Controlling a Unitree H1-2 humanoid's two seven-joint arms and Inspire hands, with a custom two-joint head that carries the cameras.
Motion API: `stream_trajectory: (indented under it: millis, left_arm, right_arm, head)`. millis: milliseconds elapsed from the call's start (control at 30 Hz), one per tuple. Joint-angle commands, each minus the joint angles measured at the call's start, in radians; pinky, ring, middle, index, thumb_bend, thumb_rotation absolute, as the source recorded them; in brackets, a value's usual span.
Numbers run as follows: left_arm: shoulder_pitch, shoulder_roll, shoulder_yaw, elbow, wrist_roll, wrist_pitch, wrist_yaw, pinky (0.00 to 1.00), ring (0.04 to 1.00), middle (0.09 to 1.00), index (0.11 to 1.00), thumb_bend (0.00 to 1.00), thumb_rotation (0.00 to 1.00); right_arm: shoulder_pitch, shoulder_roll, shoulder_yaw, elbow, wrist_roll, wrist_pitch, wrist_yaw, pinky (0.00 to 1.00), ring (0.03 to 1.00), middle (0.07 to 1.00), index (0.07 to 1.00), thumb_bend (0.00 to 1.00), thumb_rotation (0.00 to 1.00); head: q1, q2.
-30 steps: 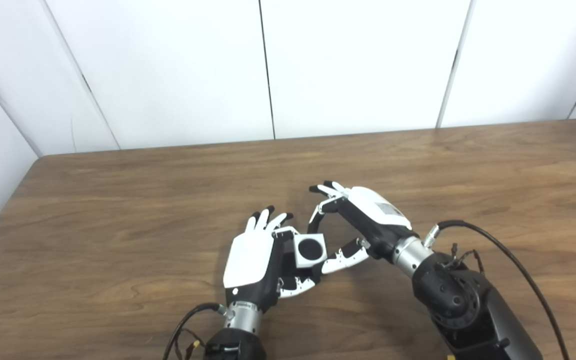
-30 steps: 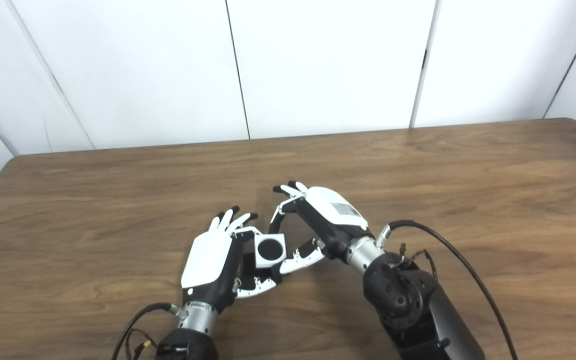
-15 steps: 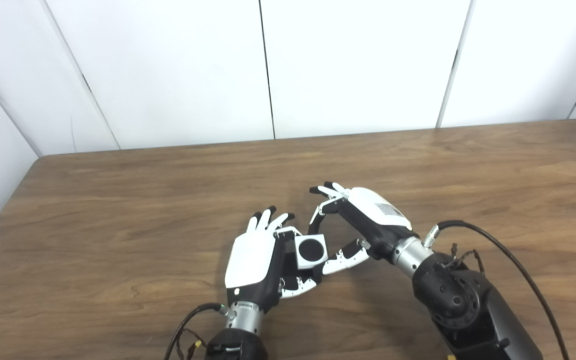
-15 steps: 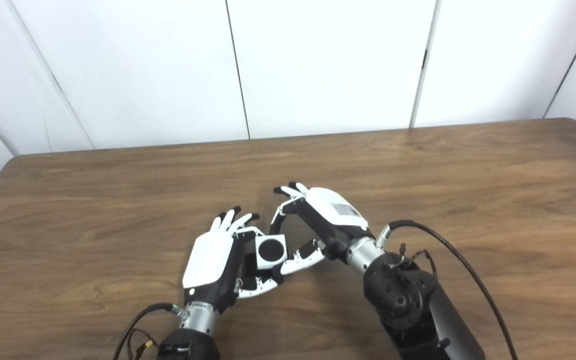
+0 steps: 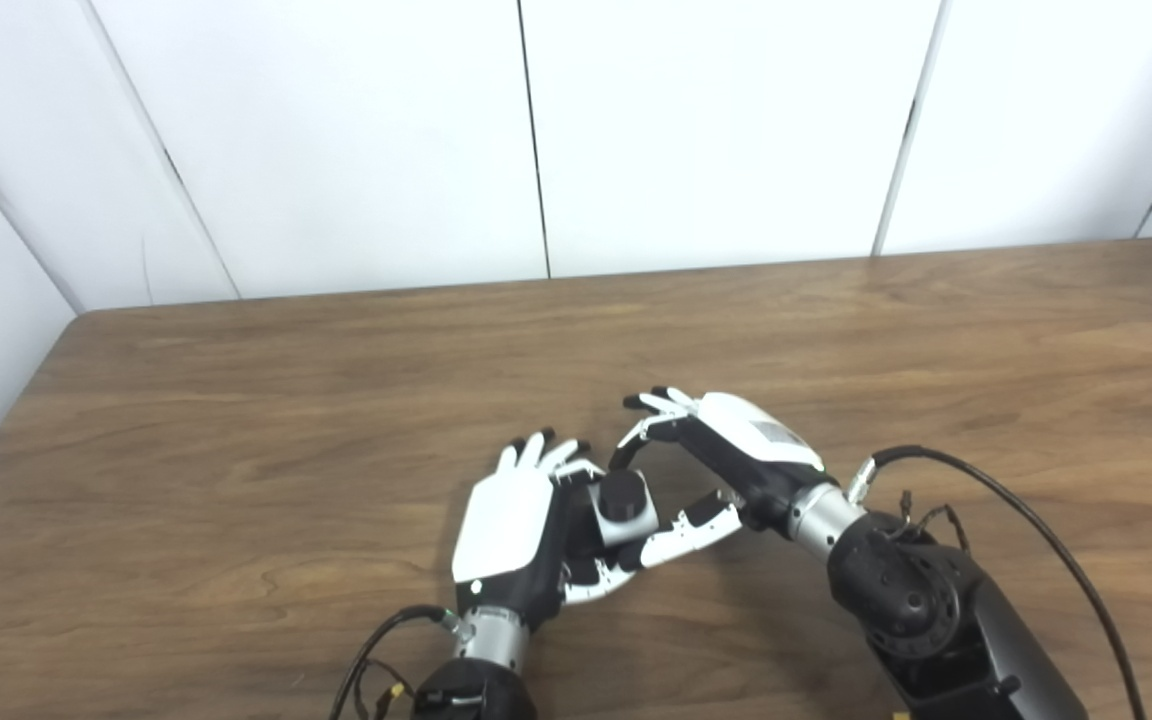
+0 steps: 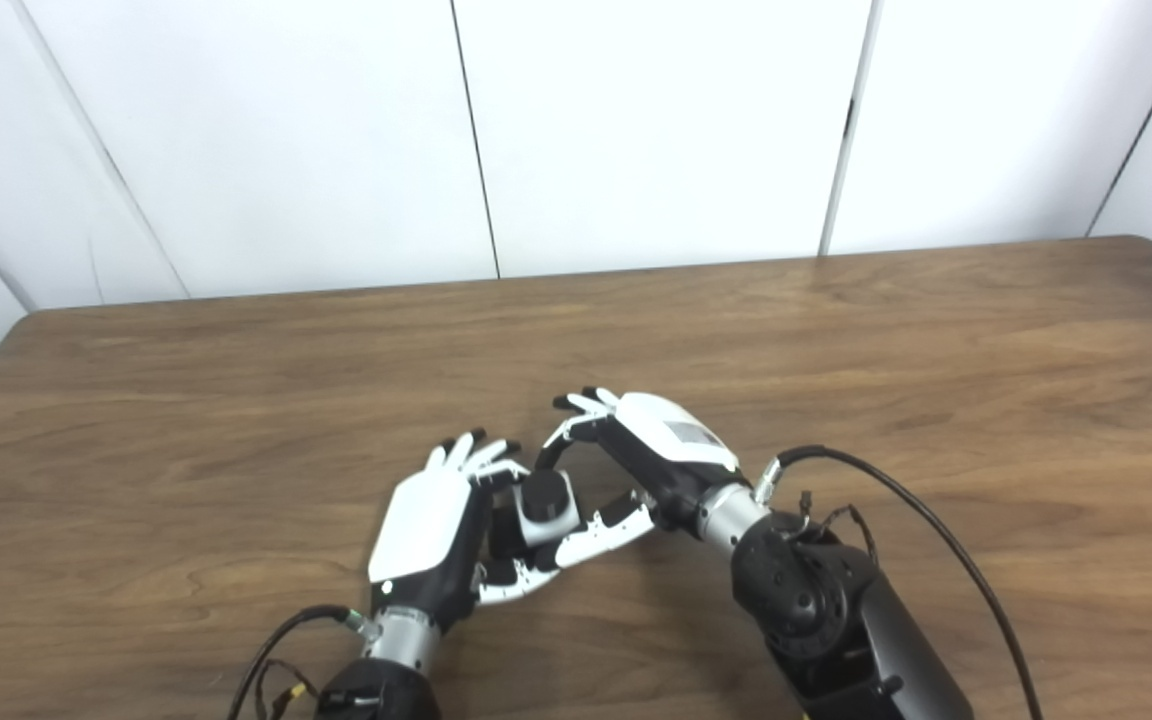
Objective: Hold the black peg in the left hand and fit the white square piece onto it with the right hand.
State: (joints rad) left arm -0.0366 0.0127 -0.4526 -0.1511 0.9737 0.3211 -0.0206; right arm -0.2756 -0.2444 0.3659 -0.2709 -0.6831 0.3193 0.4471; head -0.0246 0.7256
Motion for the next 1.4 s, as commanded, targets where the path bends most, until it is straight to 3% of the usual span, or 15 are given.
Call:
stream_trajectory:
  millis: [0, 300, 533, 867, 1100, 1167, 1367]
  left_arm:
    - [-0.013, 0.0, 0.002, -0.026, 0.004, 0.004, -0.016, 0.99, 0.956, 0.875, 0.729, 0.89, 0.38]
    - [0.002, -0.012, 0.035, -0.061, -0.044, 0.011, -0.015, 0.98, 0.945, 0.904, 0.882, 0.97, 0.42]
    - [0.026, -0.029, 0.088, -0.11, -0.114, 0.012, -0.015, 0.99, 0.992, 0.979, 0.99, 1.0, 0.43]
    - [0.019, -0.019, 0.124, -0.108, -0.118, 0.015, -0.005, 0.91, 0.985, 0.983, 1.0, 1.0, 0.47]
    - [0.018, -0.017, 0.172, -0.14, -0.168, 0.027, -0.018, 0.89, 0.98, 0.981, 1.0, 1.0, 0.47]
    - [0.023, -0.012, 0.197, -0.15, -0.205, 0.013, -0.014, 0.83, 0.955, 0.981, 1.0, 1.0, 0.54]
    - [0.026, 0.018, 0.263, -0.179, -0.334, -0.031, -0.023, 0.88, 0.993, 1.0, 1.0, 1.0, 0.61]
  right_arm:
    - [-0.03, -0.008, -0.014, -0.02, 0.004, 0.01, 0.004, 1.0, 1.0, 0.961, 0.735, 1.0, 0.41]
    - [-0.028, -0.016, -0.018, -0.018, 0.011, 0.01, 0.001, 1.0, 1.0, 0.957, 0.74, 1.0, 0.42]
    - [-0.024, -0.012, -0.023, -0.012, 0.021, 0.013, -0.003, 1.0, 1.0, 0.957, 0.716, 1.0, 0.42]
    - [-0.02, -0.005, -0.026, -0.007, 0.021, 0.016, -0.009, 1.0, 1.0, 0.954, 0.7, 1.0, 0.42]
    - [-0.016, -0.015, -0.063, -0.026, 0.039, 0.03, -0.009, 1.0, 1.0, 0.956, 0.709, 1.0, 0.42]
    - [-0.017, -0.018, -0.075, -0.032, 0.034, 0.037, -0.011, 1.0, 1.0, 0.951, 0.719, 1.0, 0.42]
    - [-0.009, -0.022, -0.115, -0.045, 0.049, 0.061, -0.016, 1.0, 1.0, 0.954, 0.755, 1.0, 0.38]
  head:
    - [0.0, 0.001]
    - [0.007, -0.003]
    - [0.013, -0.005]
    - [0.003, -0.006]
    - [0.004, -0.009]
    - [0.006, -0.01]
    - [0.003, -0.013]
